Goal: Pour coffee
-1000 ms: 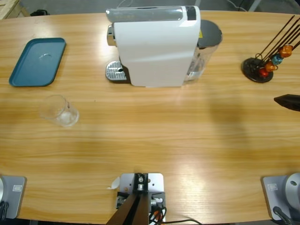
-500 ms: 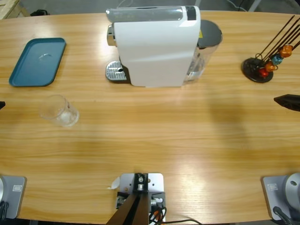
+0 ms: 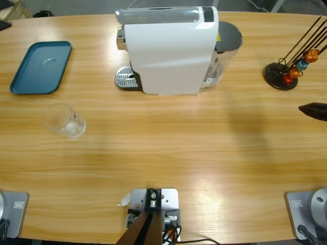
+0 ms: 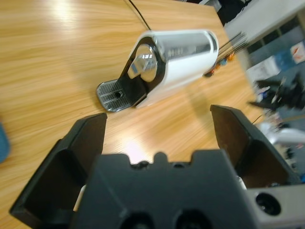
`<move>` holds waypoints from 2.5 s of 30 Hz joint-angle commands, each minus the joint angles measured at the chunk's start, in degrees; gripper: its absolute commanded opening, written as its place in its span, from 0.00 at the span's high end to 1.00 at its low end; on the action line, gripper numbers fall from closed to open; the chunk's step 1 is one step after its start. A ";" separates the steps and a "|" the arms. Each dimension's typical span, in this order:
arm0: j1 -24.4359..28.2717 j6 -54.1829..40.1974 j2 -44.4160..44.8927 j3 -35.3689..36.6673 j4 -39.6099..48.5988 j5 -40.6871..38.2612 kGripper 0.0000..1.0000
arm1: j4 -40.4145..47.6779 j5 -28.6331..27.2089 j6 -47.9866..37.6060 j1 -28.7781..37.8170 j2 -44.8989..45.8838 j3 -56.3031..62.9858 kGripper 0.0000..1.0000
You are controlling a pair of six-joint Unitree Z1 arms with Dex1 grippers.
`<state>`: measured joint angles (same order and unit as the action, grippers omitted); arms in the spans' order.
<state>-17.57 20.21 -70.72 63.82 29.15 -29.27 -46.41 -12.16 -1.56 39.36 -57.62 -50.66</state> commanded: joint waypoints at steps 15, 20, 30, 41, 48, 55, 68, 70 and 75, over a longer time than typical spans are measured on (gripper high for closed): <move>-5.55 9.20 -29.21 12.39 -6.46 -8.42 0.19 | -0.01 0.82 0.59 -0.08 -0.81 1.05 0.00; -6.58 9.42 -31.44 12.90 -7.53 -8.88 0.23 | -0.17 0.82 0.59 -0.08 -1.86 0.81 0.00; -7.94 8.91 -32.48 13.13 -7.58 -7.59 0.41 | -0.26 0.82 0.66 -0.08 -2.41 0.65 0.00; -8.18 7.65 -32.22 13.77 -7.85 -5.36 0.65 | -0.34 0.82 0.86 -0.08 -3.02 0.47 0.00; -8.36 6.59 -31.67 14.40 -7.97 -3.95 0.98 | -0.34 0.82 0.86 -0.08 -3.11 0.47 0.00; -8.82 6.24 -31.76 14.40 -7.97 -2.81 1.00 | -0.34 0.91 0.95 -0.08 -3.11 0.47 0.00; -9.38 8.23 -28.42 16.02 -8.62 -2.58 1.00 | -0.43 0.91 1.03 -0.08 -3.29 0.38 0.00; -9.69 8.47 -28.42 16.28 -9.37 -2.99 1.00 | -0.43 0.91 1.03 -0.08 -3.20 0.38 0.00; -10.89 9.14 -28.45 18.62 -9.90 -3.69 1.00 | -0.43 1.17 1.03 -0.08 -2.90 0.47 0.00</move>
<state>-26.08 28.35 -100.32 79.00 21.07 -32.44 -46.40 -12.01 -1.18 39.36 -59.86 -50.66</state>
